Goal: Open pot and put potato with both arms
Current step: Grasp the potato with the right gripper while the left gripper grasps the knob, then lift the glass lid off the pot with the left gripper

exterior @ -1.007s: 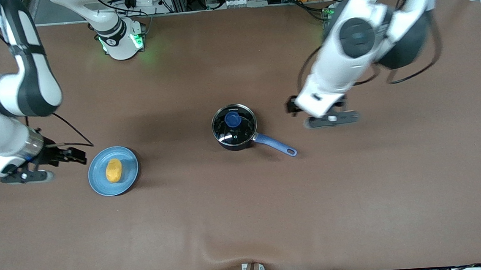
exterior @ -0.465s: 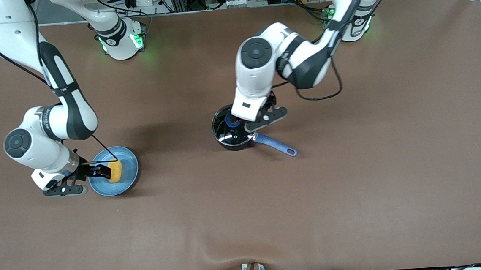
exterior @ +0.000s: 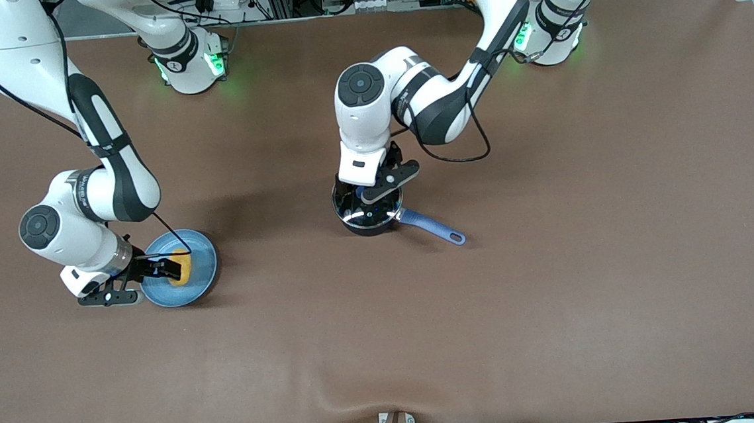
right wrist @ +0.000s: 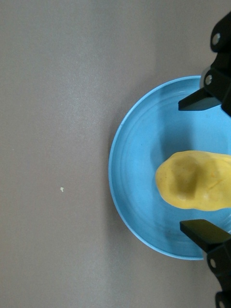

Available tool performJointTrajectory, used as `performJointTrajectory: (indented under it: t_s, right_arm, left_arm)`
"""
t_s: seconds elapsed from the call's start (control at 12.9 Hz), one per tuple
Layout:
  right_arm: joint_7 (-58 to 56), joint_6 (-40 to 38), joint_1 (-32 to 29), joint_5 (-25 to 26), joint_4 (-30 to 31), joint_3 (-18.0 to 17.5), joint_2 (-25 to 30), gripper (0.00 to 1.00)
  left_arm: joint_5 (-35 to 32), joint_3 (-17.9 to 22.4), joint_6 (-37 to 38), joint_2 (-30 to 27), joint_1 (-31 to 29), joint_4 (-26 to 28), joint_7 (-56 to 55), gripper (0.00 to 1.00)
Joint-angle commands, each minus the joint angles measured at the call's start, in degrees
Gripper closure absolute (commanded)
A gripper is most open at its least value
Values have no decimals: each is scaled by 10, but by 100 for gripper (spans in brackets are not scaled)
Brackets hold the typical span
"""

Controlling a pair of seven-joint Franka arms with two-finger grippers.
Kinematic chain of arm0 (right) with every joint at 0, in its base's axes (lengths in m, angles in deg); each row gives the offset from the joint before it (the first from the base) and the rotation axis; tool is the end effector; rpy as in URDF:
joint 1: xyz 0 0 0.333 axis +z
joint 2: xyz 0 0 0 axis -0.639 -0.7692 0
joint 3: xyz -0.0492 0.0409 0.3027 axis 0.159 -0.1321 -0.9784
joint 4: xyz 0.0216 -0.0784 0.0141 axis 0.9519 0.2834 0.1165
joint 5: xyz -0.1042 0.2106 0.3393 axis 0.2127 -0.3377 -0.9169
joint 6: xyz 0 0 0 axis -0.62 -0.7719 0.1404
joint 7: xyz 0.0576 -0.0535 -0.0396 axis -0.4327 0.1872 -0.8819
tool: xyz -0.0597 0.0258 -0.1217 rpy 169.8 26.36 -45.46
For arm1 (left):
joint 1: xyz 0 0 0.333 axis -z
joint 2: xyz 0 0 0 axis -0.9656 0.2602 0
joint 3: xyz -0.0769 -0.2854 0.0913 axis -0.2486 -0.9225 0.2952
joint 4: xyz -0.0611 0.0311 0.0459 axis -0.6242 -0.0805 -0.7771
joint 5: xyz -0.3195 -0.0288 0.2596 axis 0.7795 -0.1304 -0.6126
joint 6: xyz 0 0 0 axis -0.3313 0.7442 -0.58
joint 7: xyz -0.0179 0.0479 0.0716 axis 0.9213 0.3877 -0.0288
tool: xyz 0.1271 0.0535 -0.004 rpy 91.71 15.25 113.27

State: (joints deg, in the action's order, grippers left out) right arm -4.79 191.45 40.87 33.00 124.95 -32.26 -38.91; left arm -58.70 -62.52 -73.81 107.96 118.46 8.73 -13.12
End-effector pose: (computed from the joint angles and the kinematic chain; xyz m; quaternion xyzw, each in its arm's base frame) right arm 0.6356 -0.0084 0.1859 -0.9994 0.0151 -0.0271 0.0166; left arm 0.4701 -0.5593 0.2814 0.9655 0.2599 0.0066 0.0143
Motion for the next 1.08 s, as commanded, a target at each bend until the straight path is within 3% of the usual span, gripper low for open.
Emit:
performJointTrajectory:
  t_s: [0.0,0.23,0.7,0.77,0.93,1.01]
  right_arm:
    - [2,13,6,-23,18,-2,1,0]
    - [2,23,17,-55,30,-2,-11,0]
    - [-5,51,22,-56,41,-2,-21,0]
    - [-6,47,22,-56,39,-1,-21,8]
    - [-8,44,23,-54,37,-1,-21,51]
    - [-9,44,22,-54,36,-1,-21,70]
  left_arm:
    - [-20,5,-13,22,10,-17,-33,0]
    - [-21,5,-16,30,11,-17,-35,0]
    - [-20,5,-25,42,15,-17,-37,0]
    - [-21,5,-28,46,15,-17,-37,5]
    - [-20,5,-33,47,16,-17,-37,21]
    - [-20,5,-33,47,16,-17,-36,40]
